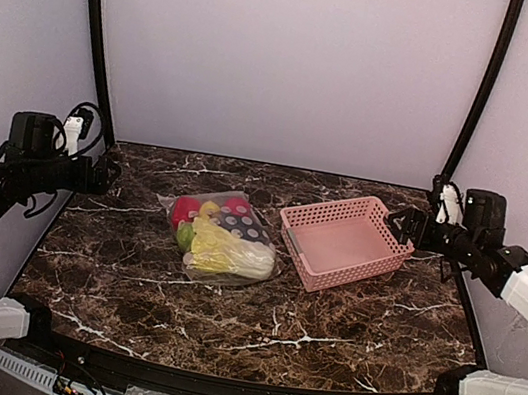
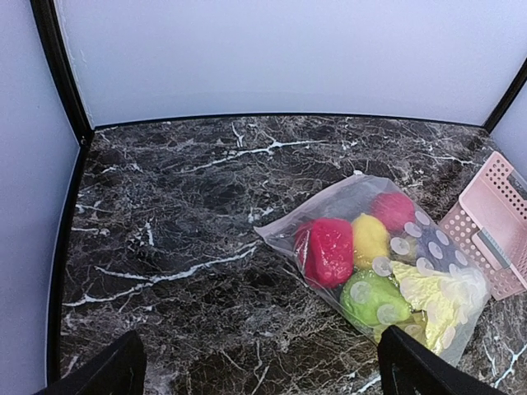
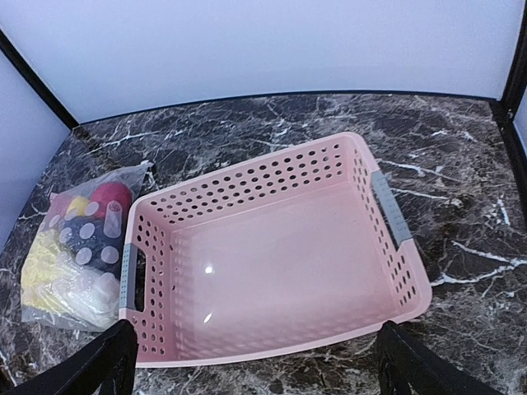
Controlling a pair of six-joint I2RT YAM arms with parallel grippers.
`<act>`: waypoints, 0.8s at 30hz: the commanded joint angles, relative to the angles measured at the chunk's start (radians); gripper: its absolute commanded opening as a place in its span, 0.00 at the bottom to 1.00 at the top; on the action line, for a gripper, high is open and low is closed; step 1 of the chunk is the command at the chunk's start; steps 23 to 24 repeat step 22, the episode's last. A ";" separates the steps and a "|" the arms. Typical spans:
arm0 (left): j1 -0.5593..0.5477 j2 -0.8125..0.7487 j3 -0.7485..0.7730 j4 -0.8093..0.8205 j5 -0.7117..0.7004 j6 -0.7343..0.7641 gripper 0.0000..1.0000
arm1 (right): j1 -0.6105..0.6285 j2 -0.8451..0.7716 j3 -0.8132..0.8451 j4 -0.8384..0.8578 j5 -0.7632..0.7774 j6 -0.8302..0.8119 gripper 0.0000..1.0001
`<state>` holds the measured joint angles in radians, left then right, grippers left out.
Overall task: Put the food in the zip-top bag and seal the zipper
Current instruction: Reset both arms
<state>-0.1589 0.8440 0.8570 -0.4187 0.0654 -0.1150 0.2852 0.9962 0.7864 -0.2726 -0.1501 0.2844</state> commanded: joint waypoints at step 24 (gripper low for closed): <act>0.006 -0.120 -0.057 -0.041 -0.175 0.039 0.99 | -0.023 -0.185 -0.246 0.360 0.145 -0.073 0.99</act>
